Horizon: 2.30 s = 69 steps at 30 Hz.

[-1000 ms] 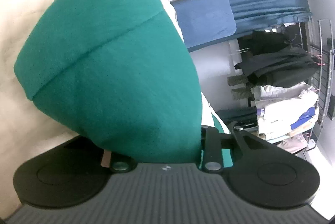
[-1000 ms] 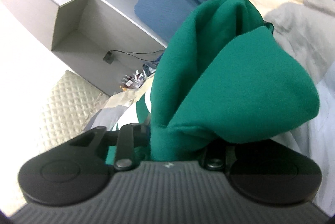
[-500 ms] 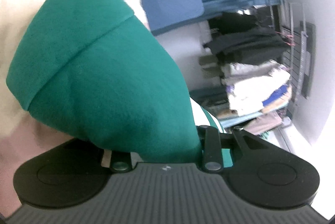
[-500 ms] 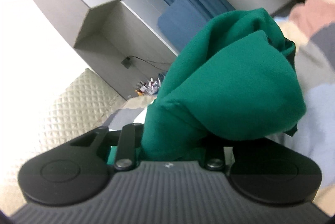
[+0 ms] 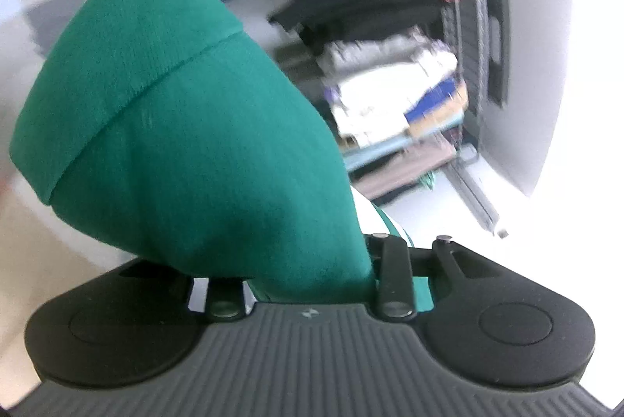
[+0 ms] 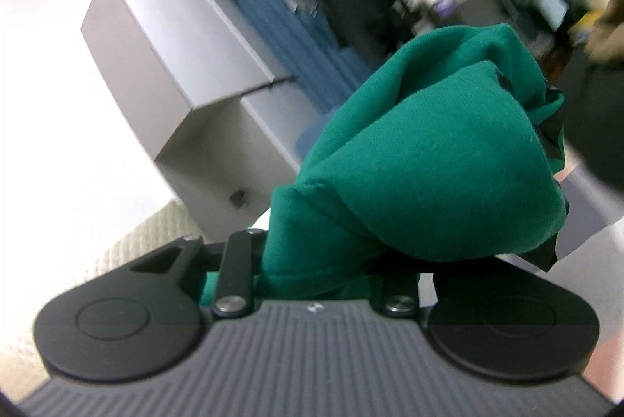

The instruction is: Fold large clothes

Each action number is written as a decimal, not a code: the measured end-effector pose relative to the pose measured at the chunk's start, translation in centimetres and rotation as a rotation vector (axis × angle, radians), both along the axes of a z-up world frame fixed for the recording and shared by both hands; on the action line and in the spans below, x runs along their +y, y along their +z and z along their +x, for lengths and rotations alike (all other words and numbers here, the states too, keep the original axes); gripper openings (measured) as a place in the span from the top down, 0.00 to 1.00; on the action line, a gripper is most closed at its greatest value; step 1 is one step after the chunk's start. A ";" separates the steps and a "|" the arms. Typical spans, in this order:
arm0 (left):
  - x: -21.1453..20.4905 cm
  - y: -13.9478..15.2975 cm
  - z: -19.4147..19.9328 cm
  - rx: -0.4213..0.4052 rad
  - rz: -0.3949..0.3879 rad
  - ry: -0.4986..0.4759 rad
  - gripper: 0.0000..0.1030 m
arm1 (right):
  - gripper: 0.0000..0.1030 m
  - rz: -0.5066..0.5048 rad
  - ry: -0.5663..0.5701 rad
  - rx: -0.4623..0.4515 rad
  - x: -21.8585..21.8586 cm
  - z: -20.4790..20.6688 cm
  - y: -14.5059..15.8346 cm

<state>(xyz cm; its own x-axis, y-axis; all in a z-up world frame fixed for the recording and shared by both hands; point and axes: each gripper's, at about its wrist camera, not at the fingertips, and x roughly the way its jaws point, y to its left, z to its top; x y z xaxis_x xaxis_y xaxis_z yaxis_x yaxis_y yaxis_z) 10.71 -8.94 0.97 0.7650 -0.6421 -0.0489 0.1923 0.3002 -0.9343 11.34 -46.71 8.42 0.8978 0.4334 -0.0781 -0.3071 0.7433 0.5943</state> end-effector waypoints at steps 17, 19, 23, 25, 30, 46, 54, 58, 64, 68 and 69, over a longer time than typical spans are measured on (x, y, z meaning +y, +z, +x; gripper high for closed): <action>-21.2 -7.1 10.0 0.141 0.149 -0.254 0.63 | 0.66 0.050 -0.258 0.104 -15.1 -3.4 -7.7; -21.6 -9.1 10.6 0.168 0.187 -0.260 0.63 | 0.66 0.065 -0.261 0.133 -15.4 -3.8 -10.2; -21.4 -13.4 10.4 0.178 0.204 -0.274 0.63 | 0.67 0.056 -0.254 0.198 -15.1 -4.3 -15.0; -21.4 -14.6 10.1 0.149 0.192 -0.280 0.62 | 0.67 0.075 -0.256 0.206 -15.0 -4.9 -16.7; -20.9 -18.1 9.2 0.140 0.216 -0.279 0.57 | 0.67 0.140 -0.268 0.219 -15.3 -5.7 -19.9; -20.2 -14.3 7.8 0.169 0.475 -0.291 0.22 | 0.27 0.181 -0.393 0.374 -14.1 -9.0 -19.4; -17.4 -6.0 2.8 0.036 0.699 -0.216 0.22 | 0.26 0.021 -0.486 0.374 -11.7 -14.1 -15.1; -16.8 -0.9 -0.1 -0.065 0.762 -0.196 0.22 | 0.27 -0.046 -0.496 0.283 -10.2 -16.0 -11.6; -17.1 6.0 -4.3 -0.179 0.825 -0.175 0.22 | 0.27 -0.137 -0.454 0.173 -6.9 -16.3 -4.9; -16.9 8.6 -7.4 -0.233 0.851 -0.182 0.22 | 0.27 -0.225 -0.433 0.124 -4.0 -17.0 -1.9; -16.8 9.0 -8.1 -0.243 0.856 -0.185 0.22 | 0.27 -0.245 -0.427 0.115 -3.3 -17.3 -1.5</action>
<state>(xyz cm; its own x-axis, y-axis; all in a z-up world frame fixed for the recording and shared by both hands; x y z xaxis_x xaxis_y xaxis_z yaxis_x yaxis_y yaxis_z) 2.62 -25.77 9.94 0.7050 -0.5743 -0.4160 0.4692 0.8177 -0.3336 -5.95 -49.97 6.96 0.9706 -0.0140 -0.2403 0.1119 0.9101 0.3990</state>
